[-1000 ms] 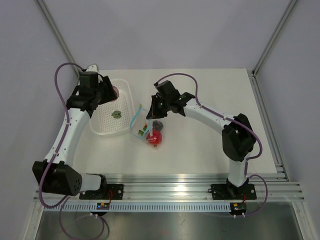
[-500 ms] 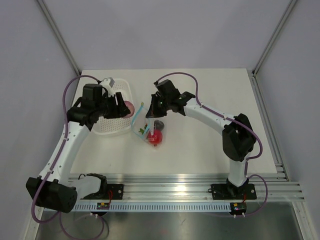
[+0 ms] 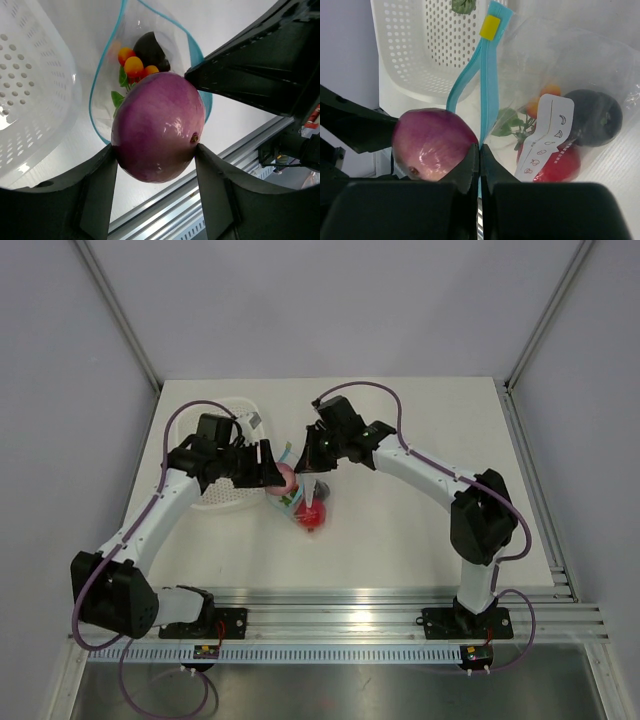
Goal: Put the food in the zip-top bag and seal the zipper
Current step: Place the fake vegetable in the zipper food storage bag.
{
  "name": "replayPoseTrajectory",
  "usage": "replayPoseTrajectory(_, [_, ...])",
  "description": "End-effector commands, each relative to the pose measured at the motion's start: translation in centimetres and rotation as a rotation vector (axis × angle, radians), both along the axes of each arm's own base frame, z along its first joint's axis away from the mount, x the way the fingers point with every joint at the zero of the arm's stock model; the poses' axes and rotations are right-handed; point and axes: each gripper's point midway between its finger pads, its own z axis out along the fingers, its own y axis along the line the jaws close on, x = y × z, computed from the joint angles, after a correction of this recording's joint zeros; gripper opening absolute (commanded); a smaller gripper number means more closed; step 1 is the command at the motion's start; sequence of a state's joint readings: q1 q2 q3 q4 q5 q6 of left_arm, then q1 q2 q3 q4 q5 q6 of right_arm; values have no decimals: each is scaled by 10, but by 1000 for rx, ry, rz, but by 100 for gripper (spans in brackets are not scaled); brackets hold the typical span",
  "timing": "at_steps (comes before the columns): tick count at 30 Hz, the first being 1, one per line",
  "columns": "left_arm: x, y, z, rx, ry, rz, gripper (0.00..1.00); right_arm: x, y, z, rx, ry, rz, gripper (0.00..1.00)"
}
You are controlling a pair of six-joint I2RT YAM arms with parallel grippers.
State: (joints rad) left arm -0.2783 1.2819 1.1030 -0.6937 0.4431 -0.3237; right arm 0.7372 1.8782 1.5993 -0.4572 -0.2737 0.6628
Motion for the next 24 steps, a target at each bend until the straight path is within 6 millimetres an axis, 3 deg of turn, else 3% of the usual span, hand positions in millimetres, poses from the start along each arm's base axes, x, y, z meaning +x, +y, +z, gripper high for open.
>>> replayPoseTrajectory(1, [14, -17, 3, -48, -27, -29, 38, -7, 1, 54, 102, -76, 34, 0])
replayPoseTrajectory(10, [29, -28, -10, -13, -14, -12, 44, -21, -7, 59, 125, -75, 45, 0])
replayPoseTrajectory(12, [28, -29, -8, -4, -16, -13, 61, -23, -8, 58, 123, -73, 47, 0])
replayPoseTrajectory(13, [30, -29, -5, 7, -27, -11, 80, -23, -9, 56, 119, -74, 44, 0])
replayPoseTrajectory(16, [26, -29, 10, 22, -53, -27, 93, -24, -11, 54, 113, -72, 45, 0])
replayPoseTrajectory(19, [17, -28, 33, 21, -97, -51, 94, -24, -11, 51, 109, -70, 42, 0])
replayPoseTrajectory(20, [16, -28, 49, 10, -137, -54, 93, -24, -11, 51, 110, -68, 43, 0])
replayPoseTrajectory(22, [9, -24, 58, 21, -157, -67, 89, -25, -11, 50, 109, -67, 45, 0])
replayPoseTrajectory(24, [4, -17, 68, 36, -187, -58, 76, -25, -12, 51, 110, -68, 45, 0])
